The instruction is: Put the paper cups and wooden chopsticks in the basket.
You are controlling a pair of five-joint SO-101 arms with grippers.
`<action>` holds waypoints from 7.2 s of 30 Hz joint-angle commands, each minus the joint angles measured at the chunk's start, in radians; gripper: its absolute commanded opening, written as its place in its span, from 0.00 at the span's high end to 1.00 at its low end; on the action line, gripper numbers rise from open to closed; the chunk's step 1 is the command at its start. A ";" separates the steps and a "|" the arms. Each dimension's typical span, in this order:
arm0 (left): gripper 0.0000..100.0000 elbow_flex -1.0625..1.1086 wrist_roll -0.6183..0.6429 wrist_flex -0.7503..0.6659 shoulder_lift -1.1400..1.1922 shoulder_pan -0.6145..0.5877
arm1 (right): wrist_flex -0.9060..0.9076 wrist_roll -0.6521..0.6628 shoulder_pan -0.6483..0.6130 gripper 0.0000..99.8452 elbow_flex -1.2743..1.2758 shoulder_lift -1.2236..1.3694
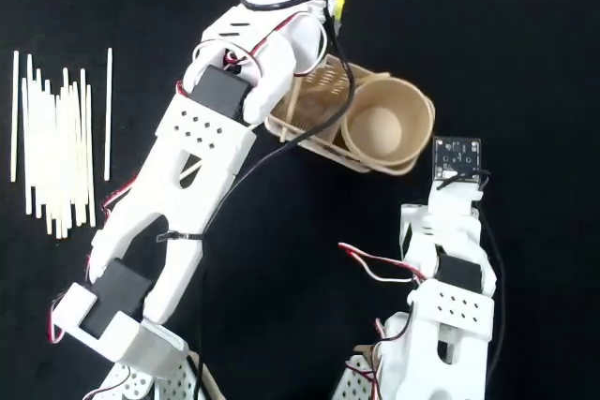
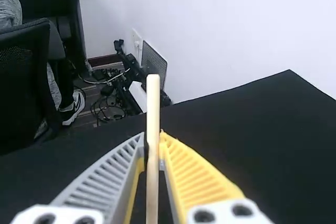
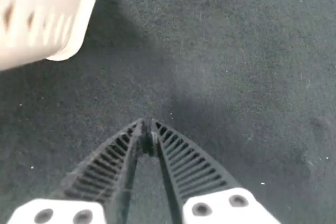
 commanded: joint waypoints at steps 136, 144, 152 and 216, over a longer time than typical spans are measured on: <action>0.97 0.677 -0.005 0.061 -0.747 -0.085 | 0.244 0.807 -0.402 0.66 0.248 -0.757; 0.97 0.880 0.005 -0.025 -1.103 -0.188 | 0.229 0.807 -0.400 0.66 0.248 -0.757; 0.97 1.167 0.005 -0.216 -1.507 -0.282 | 0.230 0.807 -0.373 0.66 0.197 -0.648; 0.97 1.339 0.006 -0.299 -1.663 -0.392 | -0.413 0.671 -0.299 0.99 -0.228 0.380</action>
